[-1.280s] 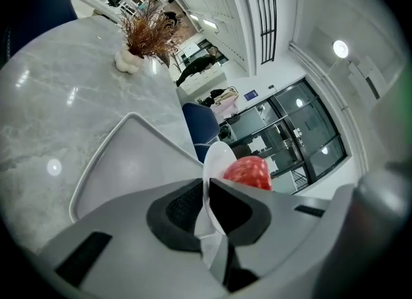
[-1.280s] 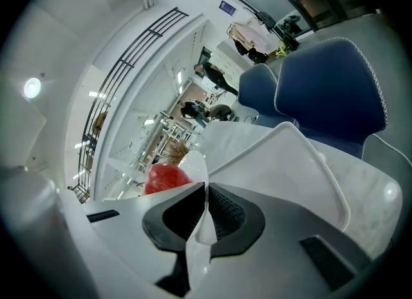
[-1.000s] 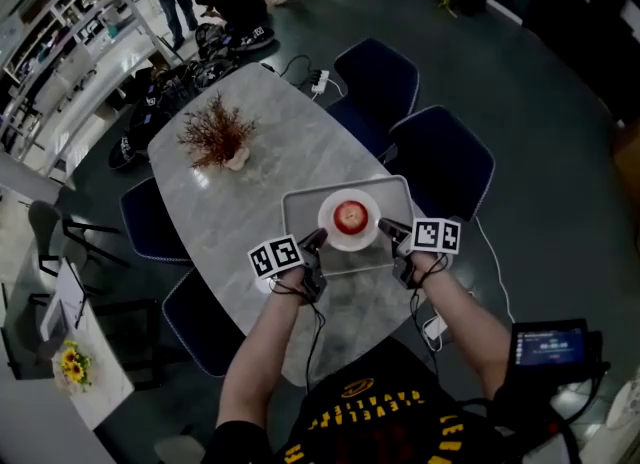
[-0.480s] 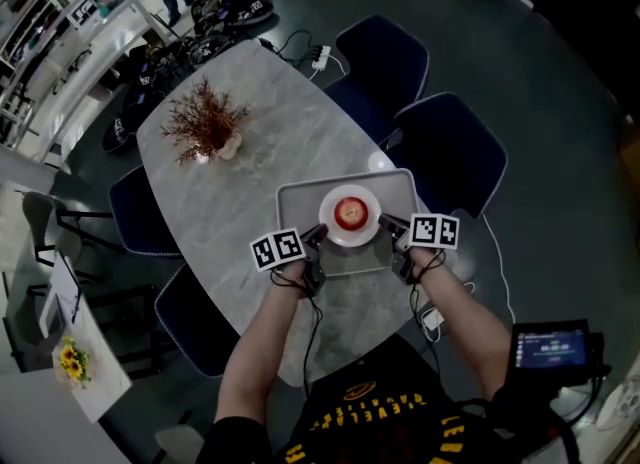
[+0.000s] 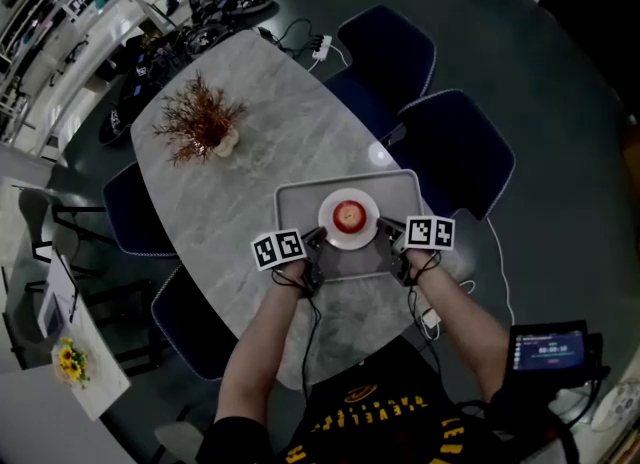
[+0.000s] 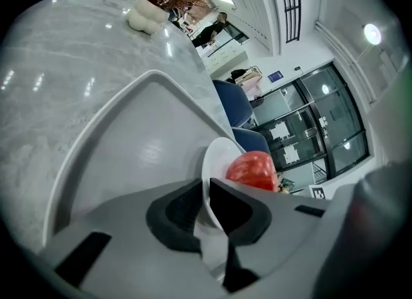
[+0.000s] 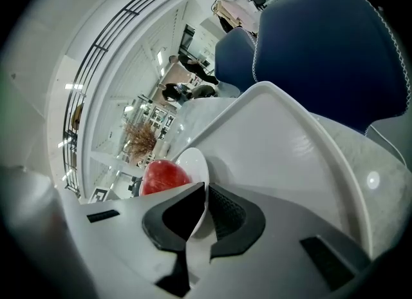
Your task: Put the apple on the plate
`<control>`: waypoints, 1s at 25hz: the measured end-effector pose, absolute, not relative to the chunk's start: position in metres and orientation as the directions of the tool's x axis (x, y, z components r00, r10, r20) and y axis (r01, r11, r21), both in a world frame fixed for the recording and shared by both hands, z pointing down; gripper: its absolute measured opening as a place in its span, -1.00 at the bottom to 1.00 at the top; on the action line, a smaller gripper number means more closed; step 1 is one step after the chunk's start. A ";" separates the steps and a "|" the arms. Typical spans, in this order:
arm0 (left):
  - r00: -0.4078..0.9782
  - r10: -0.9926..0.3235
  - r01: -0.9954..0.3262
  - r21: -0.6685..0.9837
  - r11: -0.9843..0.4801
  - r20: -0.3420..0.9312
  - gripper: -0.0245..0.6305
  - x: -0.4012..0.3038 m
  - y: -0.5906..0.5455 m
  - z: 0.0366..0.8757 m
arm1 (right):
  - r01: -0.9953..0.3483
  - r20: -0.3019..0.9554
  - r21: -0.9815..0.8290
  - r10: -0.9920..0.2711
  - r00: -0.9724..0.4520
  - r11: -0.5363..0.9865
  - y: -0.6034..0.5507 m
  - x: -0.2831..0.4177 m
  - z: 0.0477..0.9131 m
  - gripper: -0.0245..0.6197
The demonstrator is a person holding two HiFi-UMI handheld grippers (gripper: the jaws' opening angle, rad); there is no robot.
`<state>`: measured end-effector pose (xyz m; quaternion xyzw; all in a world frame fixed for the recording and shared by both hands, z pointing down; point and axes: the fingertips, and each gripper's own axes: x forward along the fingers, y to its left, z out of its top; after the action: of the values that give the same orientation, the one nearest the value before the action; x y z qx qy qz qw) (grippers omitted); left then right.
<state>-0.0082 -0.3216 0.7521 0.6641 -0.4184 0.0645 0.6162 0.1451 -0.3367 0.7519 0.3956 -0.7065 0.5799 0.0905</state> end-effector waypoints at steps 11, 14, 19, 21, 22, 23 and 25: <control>0.642 -0.451 -0.651 0.752 0.106 0.619 -0.81 -0.010 -0.319 0.767 | -0.686 0.622 -0.727 -0.415 -0.664 0.008 -0.336 0.142 0.771 -0.84; 0.643 -0.453 -0.647 0.754 0.108 0.617 -0.81 -0.011 -0.317 0.778 | -0.707 0.636 -0.707 -0.417 -0.649 0.020 -0.334 0.142 0.783 -0.83; 0.615 -0.456 -0.706 0.707 0.046 0.644 -0.81 -0.005 -0.323 0.775 | -0.800 0.688 -0.590 -0.448 -0.570 0.111 -0.344 0.150 0.782 -0.83; 0.589 -0.456 -0.742 0.670 0.020 0.667 -0.81 -0.009 -0.324 0.776 | -0.812 0.685 -0.570 -0.472 -0.555 0.128 -0.347 0.150 0.775 -0.83; 0.571 -0.457 -0.764 0.646 0.011 0.683 -0.81 -0.013 -0.323 0.777 | -0.820 0.684 -0.555 -0.487 -0.543 0.136 -0.348 0.150 0.769 -0.83; 0.548 -0.462 -0.786 0.619 0.001 0.697 -0.81 -0.019 -0.321 0.777 | -0.831 0.683 -0.537 -0.504 -0.529 0.145 -0.349 0.151 0.764 -0.83; 0.503 -0.496 -0.822 0.568 -0.022 0.708 -0.81 -0.030 -0.322 0.767 | -0.849 0.670 -0.501 -0.544 -0.504 0.170 -0.351 0.152 0.751 -0.83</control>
<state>-0.0298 -0.3223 0.7668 0.6970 -0.4727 0.1586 0.5153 0.1520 -0.3513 0.7511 0.4673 -0.7453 0.4435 0.1716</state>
